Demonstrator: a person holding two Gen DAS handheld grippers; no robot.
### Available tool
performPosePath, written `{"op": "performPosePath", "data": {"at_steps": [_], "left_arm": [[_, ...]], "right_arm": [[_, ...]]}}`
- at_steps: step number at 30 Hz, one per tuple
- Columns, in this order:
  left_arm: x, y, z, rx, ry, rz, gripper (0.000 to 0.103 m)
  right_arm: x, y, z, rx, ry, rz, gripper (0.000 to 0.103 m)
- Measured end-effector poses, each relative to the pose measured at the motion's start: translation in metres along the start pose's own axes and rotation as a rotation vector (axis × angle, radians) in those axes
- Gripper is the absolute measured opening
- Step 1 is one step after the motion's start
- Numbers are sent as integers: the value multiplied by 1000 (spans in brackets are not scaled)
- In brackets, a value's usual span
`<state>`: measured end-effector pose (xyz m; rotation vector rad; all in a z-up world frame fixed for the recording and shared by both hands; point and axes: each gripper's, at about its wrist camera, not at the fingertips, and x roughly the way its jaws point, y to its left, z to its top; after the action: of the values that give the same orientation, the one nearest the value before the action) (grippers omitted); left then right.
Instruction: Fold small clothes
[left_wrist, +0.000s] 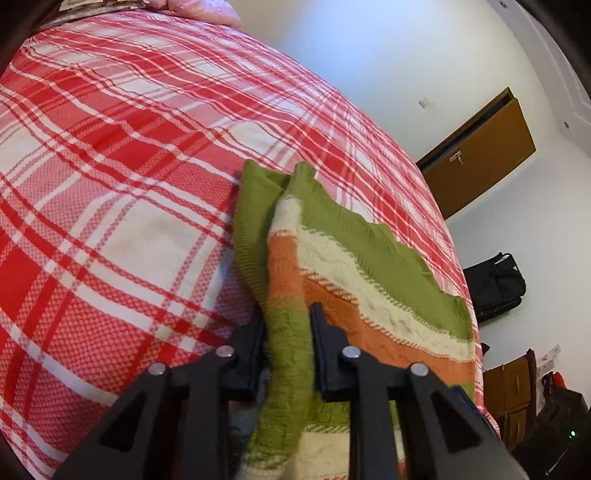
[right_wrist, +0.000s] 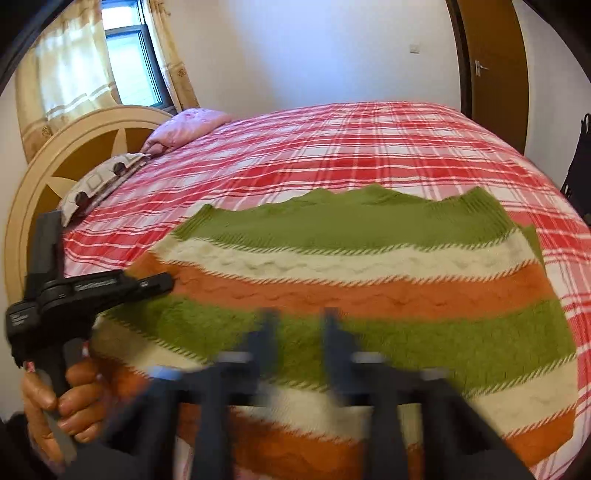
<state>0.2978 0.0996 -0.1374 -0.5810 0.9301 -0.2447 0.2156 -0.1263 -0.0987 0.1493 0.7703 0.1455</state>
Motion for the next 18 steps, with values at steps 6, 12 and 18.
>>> {"op": "performPosePath", "data": {"at_steps": [6,12,18], "left_arm": [[-2,-10,-2,39,-33,51,21],[9,-3,4,-33,-14,41,37],[6,-19,5,22,-39,78,15]], "right_arm": [[35,-9,-5,30,37,-11,11],[36,-6,-8,9,11,-27,10],[37,-14,-9,52,16,14,10]]}}
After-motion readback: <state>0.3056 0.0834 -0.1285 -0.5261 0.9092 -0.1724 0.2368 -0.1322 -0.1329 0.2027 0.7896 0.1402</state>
